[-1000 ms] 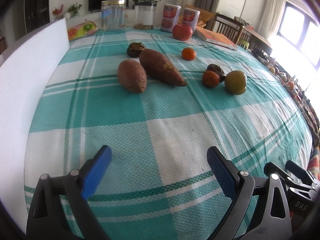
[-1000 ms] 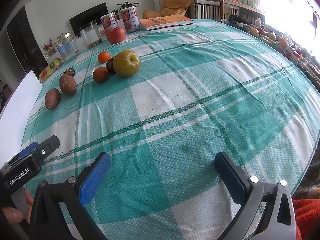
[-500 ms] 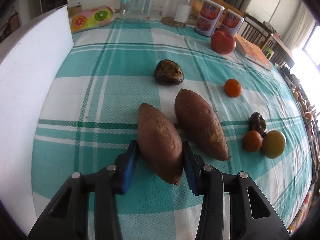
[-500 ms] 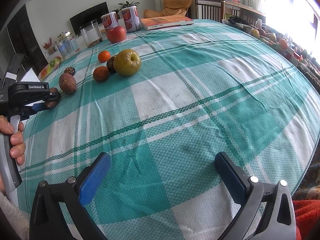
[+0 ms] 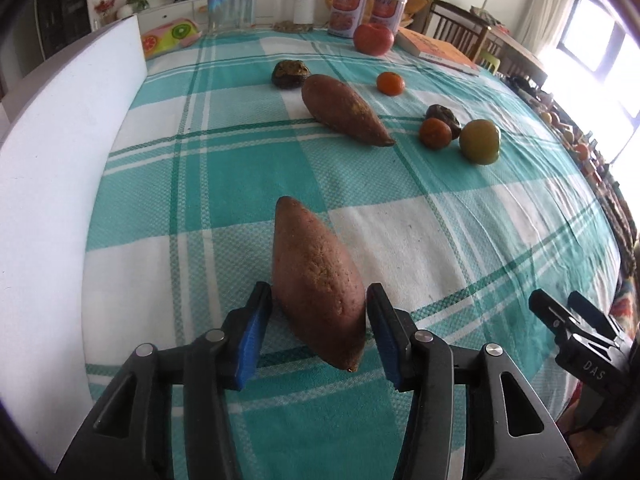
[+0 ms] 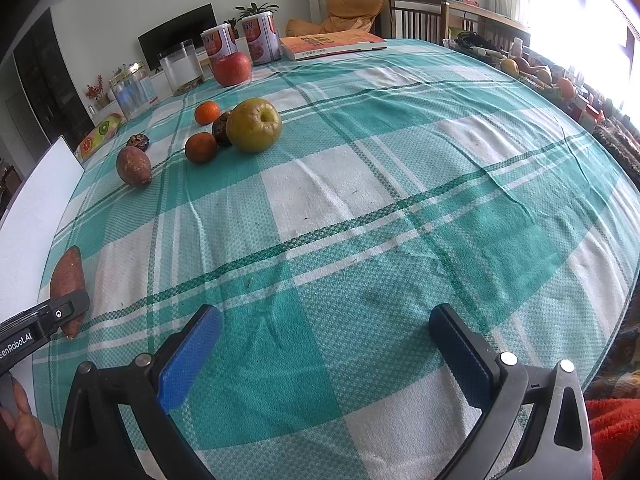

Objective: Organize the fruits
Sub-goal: 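Close the left gripper around the nearest sweet potato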

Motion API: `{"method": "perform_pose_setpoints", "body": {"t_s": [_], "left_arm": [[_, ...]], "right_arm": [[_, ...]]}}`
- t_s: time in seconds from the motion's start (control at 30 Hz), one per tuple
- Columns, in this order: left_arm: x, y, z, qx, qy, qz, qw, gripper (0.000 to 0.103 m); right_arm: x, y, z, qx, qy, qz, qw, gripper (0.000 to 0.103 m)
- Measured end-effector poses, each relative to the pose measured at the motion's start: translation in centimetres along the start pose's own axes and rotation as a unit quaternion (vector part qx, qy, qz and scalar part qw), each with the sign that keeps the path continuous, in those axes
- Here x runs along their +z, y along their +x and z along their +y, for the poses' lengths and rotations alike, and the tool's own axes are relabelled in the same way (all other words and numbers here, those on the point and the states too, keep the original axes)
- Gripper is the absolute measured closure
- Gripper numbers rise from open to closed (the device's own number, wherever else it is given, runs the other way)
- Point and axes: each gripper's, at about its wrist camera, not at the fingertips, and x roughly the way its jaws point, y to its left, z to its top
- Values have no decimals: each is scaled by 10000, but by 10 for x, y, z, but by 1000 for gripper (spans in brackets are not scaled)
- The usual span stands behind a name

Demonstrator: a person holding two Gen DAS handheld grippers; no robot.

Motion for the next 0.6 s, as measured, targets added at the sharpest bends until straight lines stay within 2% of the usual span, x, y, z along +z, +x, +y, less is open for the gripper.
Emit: {"method": "perform_pose_setpoints", "body": {"t_s": [0.03, 0.2, 0.4, 0.53, 0.6], "left_arm": [[-1, 2, 0, 129, 33, -88, 9999, 28], [-4, 10, -6, 534, 339, -519, 9966, 22], [-2, 10, 0, 471, 238, -519, 9973, 19], [-4, 10, -3, 501, 285, -497, 9971, 17], [-4, 11, -4, 491, 285, -495, 9972, 16]], "right_arm": [[0, 1, 0, -5, -8, 2, 10000, 0], [-1, 0, -1, 55, 25, -3, 10000, 0], [0, -2, -8, 247, 227, -55, 9994, 0], [1, -5, -17, 530, 509, -127, 9972, 0], [2, -8, -24, 821, 719, -163, 9939, 0]]}}
